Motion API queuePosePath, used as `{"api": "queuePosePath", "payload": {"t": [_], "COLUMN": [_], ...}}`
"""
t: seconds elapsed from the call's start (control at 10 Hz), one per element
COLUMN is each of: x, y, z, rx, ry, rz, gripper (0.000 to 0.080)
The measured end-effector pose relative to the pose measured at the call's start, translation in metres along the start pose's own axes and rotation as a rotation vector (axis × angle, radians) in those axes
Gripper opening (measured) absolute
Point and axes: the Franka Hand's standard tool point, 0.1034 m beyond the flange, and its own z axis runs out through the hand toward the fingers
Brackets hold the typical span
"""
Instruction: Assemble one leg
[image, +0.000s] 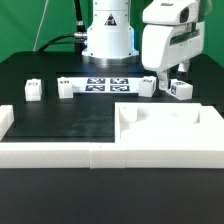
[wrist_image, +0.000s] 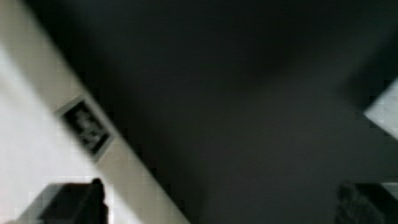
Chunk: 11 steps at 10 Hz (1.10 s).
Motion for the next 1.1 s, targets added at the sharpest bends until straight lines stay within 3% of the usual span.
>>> {"api": "queuePosePath", "payload": {"t": [0.3, 0.5, 0.9, 1.1], "x": [-0.002, 0.002, 0.0, -0.006], "y": [-0.024, -0.035, -0.038, -0.055], "z": [0.007, 0.008, 0.009, 0.007], "rx": [0.037, 0.046, 0.063, 0.108], "ry": [-0.008, -0.007, -0.057, -0.255], "rz": [0.347, 0.469, 0.496, 0.464], "gripper": [0.0649, 0.0649, 0.0649, 0.0649]}}
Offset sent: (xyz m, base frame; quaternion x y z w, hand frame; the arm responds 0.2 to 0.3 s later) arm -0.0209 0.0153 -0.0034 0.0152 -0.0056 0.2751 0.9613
